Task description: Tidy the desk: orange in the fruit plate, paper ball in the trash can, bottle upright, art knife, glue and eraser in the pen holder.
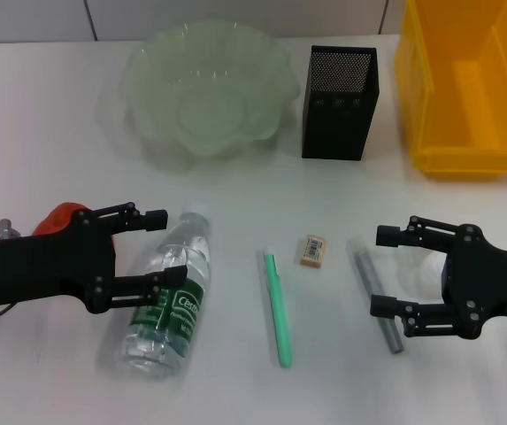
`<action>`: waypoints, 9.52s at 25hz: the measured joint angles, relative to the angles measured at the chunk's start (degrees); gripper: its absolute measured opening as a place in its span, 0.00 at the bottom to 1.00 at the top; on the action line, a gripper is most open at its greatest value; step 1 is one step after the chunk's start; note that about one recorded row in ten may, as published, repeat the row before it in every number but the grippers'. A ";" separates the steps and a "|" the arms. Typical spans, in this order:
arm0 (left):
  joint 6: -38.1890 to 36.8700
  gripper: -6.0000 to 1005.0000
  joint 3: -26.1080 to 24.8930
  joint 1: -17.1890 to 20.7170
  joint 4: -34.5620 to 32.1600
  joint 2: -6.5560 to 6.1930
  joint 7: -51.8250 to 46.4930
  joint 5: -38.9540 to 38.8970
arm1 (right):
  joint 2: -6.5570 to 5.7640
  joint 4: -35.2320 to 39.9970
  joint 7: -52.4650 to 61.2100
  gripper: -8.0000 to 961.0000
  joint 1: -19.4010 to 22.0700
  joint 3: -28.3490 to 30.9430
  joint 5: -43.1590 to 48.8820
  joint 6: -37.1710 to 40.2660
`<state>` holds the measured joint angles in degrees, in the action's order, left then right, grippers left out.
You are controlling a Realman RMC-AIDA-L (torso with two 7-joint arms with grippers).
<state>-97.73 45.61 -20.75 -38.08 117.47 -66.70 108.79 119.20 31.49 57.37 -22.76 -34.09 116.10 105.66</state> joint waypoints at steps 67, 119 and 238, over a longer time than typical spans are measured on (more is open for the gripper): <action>47.30 0.35 -9.75 -27.76 18.34 1.74 9.66 -8.52 | 0.02 0.31 7.64 0.87 1.41 1.35 -1.50 -2.41; 8.73 0.86 -3.99 0.20 9.08 0.87 13.97 -10.44 | 0.33 39.99 90.47 0.82 -14.68 -51.20 39.66 -10.45; 32.91 0.44 44.64 3.35 -47.72 1.18 -71.33 22.67 | -0.11 7.53 3.12 0.85 13.60 -20.58 -18.75 -12.76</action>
<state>-64.82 90.25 -17.40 -85.80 118.65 -138.02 131.46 119.09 39.03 60.49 -9.16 -54.66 97.36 92.89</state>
